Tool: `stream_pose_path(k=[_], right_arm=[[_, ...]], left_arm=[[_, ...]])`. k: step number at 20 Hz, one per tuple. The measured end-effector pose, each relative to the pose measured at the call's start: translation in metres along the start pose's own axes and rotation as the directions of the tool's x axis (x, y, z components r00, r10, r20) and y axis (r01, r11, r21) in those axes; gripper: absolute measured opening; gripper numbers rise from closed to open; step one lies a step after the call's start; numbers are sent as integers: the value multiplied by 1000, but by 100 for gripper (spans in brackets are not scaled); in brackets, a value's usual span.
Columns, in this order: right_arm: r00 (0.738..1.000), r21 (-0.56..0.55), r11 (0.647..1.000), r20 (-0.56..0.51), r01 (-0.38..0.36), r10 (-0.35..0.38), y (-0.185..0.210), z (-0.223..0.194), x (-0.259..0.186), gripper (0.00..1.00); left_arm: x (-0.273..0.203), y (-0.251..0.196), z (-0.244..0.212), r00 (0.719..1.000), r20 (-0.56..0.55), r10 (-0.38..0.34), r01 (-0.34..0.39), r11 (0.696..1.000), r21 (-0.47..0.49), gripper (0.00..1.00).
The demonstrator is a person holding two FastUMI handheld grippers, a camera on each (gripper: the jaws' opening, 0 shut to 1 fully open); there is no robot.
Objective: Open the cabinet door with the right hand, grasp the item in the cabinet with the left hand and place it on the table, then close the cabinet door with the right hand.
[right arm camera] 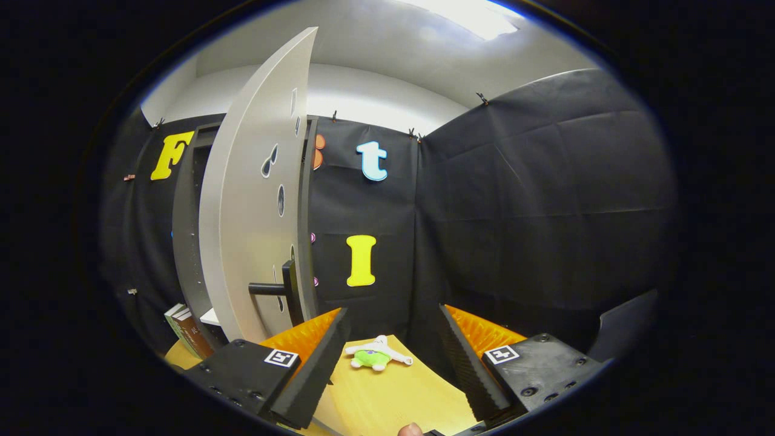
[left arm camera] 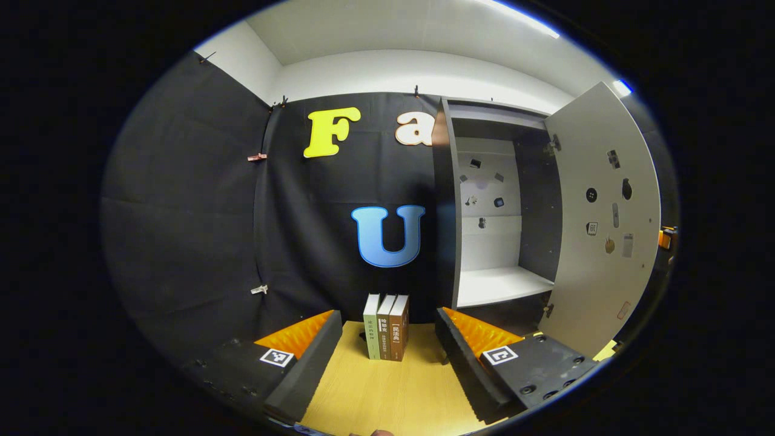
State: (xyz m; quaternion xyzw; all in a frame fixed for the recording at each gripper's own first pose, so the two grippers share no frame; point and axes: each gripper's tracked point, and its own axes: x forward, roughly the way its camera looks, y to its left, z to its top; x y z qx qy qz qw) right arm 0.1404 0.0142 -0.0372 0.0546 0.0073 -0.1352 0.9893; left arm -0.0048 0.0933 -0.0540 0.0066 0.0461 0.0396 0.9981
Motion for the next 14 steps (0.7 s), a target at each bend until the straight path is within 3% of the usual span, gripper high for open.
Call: stream_pose_path(k=[7,14], right_arm=[[997,73,994,-20,-79,81,59,-6,-24,98],[983,69,982,-30,-178,181,118,-10,-32,98]], left_arm=[[-1,4,-5,1000,-6,-7,7,1000,-1,97],[-5,6,-3,1000,-2,-1,1,1000,-5,97]])
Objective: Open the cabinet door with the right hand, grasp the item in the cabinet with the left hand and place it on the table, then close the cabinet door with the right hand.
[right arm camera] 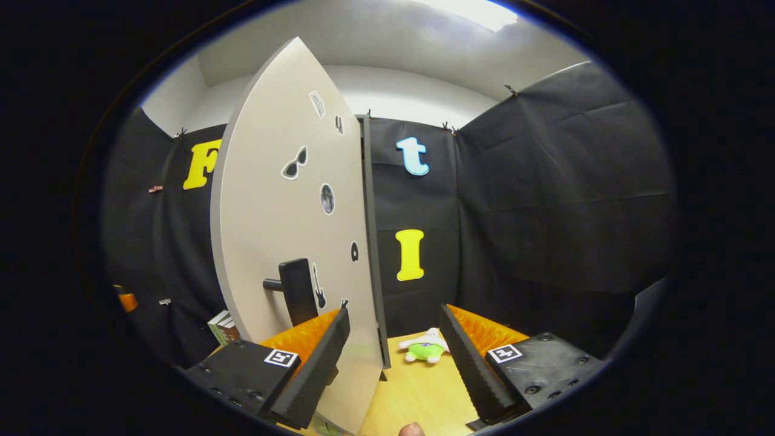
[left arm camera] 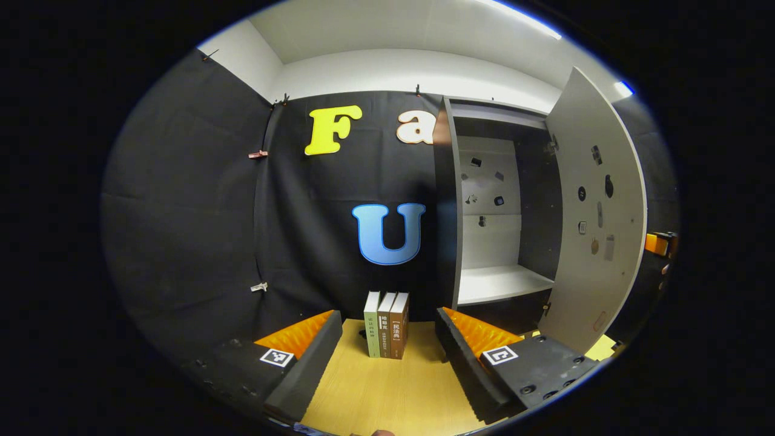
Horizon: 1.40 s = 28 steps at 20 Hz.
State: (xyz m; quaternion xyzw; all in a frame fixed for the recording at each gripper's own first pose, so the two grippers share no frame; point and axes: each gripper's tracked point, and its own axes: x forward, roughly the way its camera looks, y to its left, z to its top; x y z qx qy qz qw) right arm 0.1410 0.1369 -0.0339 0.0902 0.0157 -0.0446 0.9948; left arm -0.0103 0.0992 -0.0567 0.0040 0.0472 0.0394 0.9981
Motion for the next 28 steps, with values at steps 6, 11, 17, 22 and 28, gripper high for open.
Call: stream_pose_path(k=[6,11,17,22,28], right_arm=[[994,18,994,-34,-105,106,55,-11,13,98],[974,12,976,-72,-216,217,97,-26,5,98],[973,-4,975,-75,-221,220,95,-27,8,98],[977,-14,979,-79,-201,200,82,-30,5,98],[979,-29,981,-79,-193,190,78,-27,2,98]], left_arm=[[2,2,-3,1000,-9,10,-10,1000,-1,97],[3,6,-4,1000,-9,19,-19,1000,-6,97],[4,5,-5,1000,-16,19,-19,1000,-13,97],[4,-1,-7,1000,-24,14,-15,1000,-7,97],[2,-10,-2,1000,-19,12,-12,1000,2,97]])
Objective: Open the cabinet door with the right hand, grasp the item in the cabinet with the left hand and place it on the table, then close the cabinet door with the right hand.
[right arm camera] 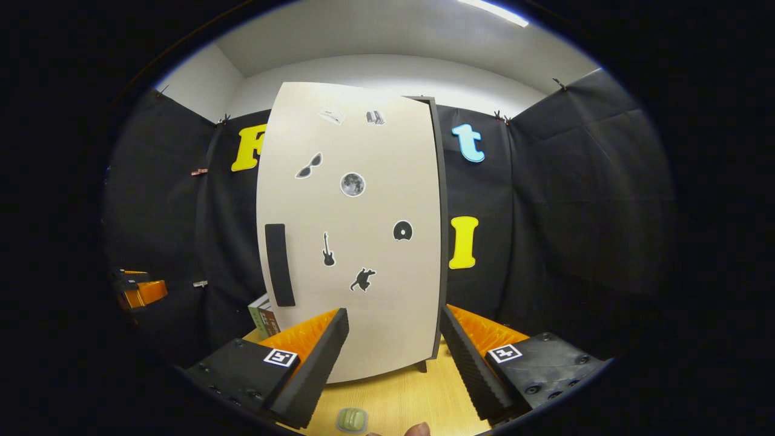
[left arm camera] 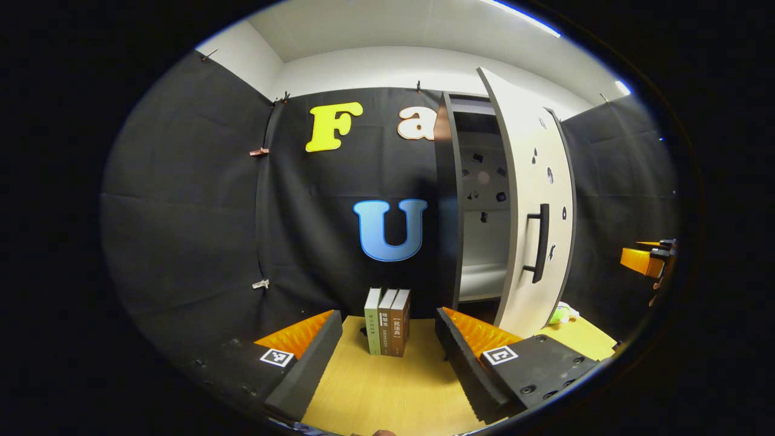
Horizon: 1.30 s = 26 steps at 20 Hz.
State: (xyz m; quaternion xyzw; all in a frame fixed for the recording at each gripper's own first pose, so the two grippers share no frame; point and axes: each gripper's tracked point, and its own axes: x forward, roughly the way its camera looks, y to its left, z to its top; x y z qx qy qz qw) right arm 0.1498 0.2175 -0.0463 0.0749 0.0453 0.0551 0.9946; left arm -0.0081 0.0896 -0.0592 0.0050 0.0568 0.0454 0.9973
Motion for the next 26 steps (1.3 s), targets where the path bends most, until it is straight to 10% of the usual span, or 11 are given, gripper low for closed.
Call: stream_pose_path(k=[26], right_arm=[[999,-76,997,36,14,-12,-7,7,-8,98]], left_arm=[[-5,-7,6,999,35,9,-10,1000,18,97]])
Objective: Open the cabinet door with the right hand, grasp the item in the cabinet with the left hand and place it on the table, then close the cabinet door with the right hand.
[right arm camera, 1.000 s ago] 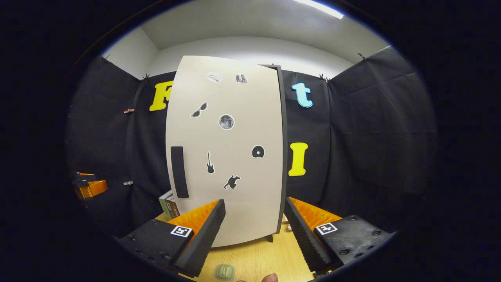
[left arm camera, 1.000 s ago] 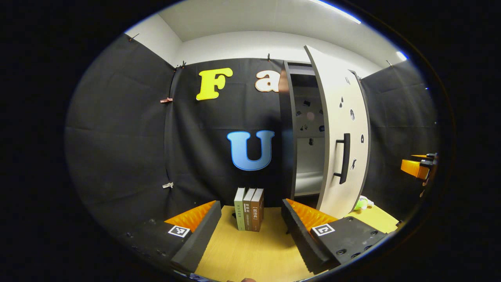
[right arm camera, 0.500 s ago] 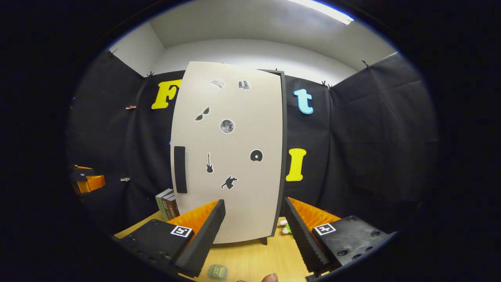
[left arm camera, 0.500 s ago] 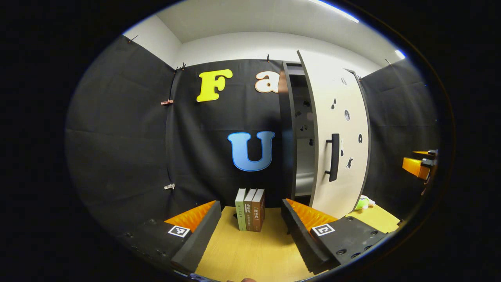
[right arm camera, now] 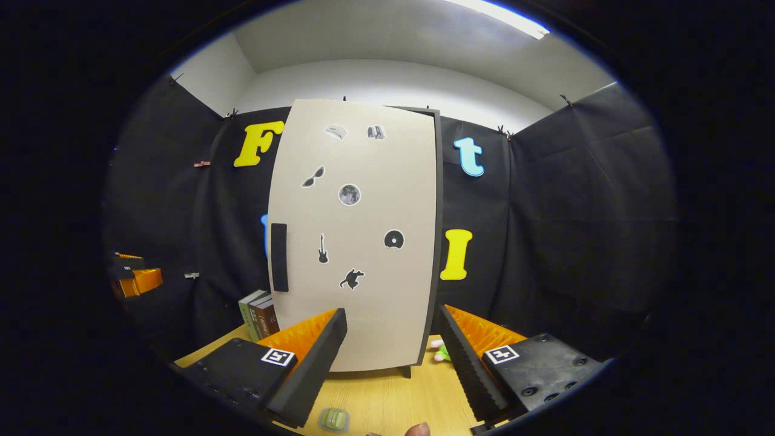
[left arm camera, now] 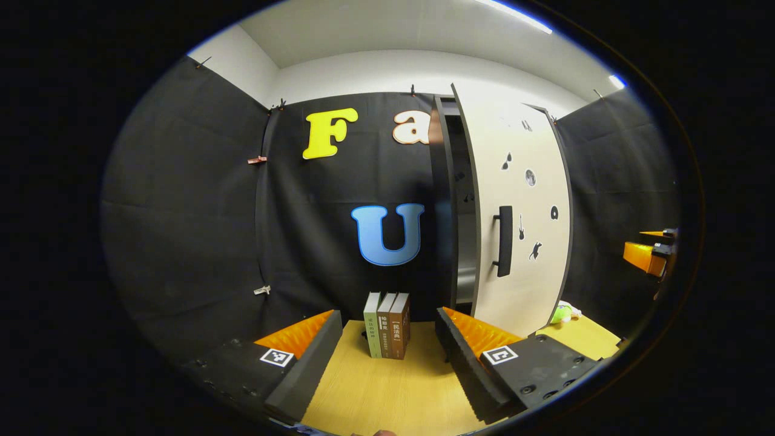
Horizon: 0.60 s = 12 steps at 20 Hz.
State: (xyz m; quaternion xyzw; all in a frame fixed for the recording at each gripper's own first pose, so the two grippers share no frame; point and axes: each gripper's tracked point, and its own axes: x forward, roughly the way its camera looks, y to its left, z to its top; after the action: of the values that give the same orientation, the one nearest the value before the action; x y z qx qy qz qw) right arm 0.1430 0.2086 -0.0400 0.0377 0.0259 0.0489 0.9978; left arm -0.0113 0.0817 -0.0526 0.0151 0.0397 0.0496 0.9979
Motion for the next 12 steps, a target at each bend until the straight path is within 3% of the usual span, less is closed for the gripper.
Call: stream_pose_path(k=[12], right_arm=[[1000,4,1000,-3,-1,1,1,0,-1,98]], left_arm=[[-5,3,13,998,57,4,-3,1000,-21,98]])
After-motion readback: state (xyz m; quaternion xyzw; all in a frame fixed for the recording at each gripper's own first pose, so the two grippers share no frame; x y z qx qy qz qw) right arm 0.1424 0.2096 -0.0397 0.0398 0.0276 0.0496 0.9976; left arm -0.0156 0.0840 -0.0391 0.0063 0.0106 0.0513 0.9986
